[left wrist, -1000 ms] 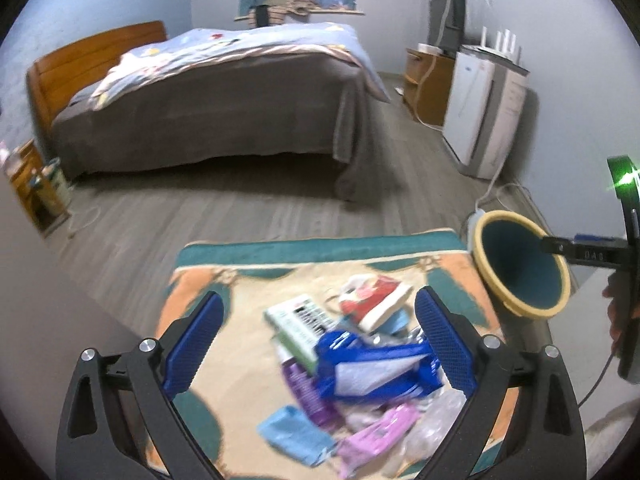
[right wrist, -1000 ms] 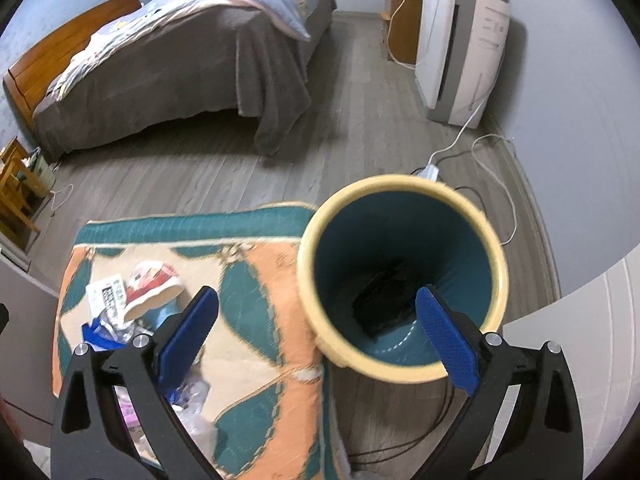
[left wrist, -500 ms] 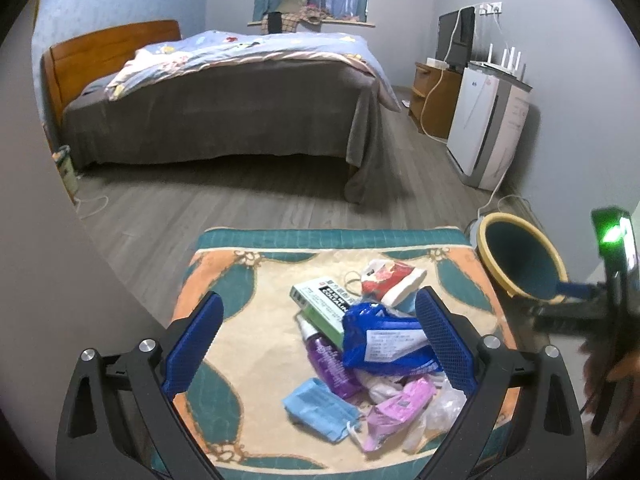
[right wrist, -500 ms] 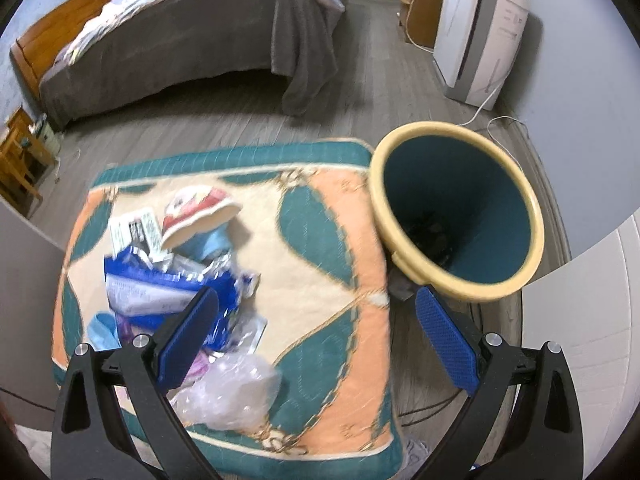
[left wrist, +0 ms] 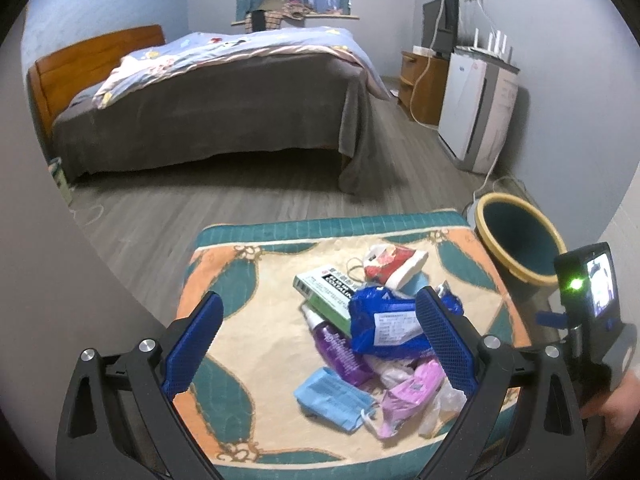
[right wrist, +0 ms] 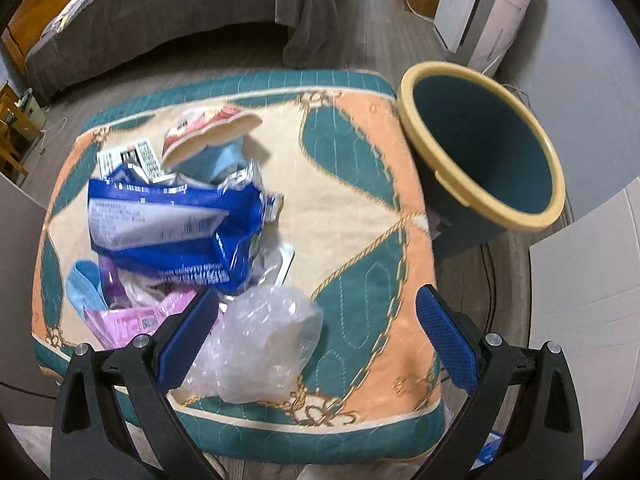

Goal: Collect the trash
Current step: 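Move both open tools back over the trash pile, then grasp the clear plastic bag with the right tool while the left tool grasps the blue wipes packet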

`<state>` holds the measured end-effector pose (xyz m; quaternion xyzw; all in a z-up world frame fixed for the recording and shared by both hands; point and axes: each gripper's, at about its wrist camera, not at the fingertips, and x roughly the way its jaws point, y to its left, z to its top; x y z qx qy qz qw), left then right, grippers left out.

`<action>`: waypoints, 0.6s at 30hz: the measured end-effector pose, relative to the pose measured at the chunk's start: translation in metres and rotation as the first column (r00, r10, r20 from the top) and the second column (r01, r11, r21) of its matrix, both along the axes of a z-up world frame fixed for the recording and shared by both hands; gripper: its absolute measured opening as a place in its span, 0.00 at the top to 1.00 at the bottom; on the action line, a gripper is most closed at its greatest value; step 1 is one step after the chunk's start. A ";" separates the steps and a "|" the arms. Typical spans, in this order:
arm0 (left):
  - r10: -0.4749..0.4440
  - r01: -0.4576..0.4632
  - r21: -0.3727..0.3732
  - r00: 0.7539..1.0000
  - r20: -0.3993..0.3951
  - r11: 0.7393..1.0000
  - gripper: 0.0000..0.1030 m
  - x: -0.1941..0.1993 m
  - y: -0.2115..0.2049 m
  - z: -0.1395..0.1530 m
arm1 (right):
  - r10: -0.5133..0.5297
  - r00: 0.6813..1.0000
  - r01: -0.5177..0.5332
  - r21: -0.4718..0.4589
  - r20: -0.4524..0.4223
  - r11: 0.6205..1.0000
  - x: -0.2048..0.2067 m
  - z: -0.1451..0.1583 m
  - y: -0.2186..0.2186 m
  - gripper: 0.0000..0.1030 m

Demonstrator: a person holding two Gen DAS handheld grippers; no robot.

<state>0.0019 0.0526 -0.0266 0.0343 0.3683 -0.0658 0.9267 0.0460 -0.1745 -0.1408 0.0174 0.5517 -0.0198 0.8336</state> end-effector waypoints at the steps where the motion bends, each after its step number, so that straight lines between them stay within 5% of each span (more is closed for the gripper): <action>1: -0.004 0.004 0.006 1.000 -0.002 1.000 0.07 0.000 -0.001 -0.001 | 0.001 1.000 -0.001 0.001 -0.010 1.000 -0.001 -0.004 0.002 0.06; 9: -0.030 0.031 0.022 0.999 -0.025 0.999 0.07 0.003 -0.006 -0.006 | 0.051 0.997 -0.051 0.002 -0.057 0.999 -0.002 -0.023 0.019 0.08; 15: -0.041 0.042 0.038 0.999 -0.033 0.998 0.07 0.006 -0.009 -0.010 | 0.094 0.992 -0.092 0.029 -0.088 0.995 -0.002 -0.029 0.027 0.41; 17: -0.042 0.043 0.040 0.998 -0.037 0.998 0.07 0.007 -0.010 -0.011 | 0.112 0.989 -0.108 0.039 -0.097 0.993 -0.003 -0.030 0.029 0.69; 18: -0.041 0.043 0.041 0.998 -0.039 0.998 0.07 0.007 -0.011 -0.011 | 0.125 0.987 -0.120 0.050 -0.103 0.991 -0.003 -0.029 0.030 0.72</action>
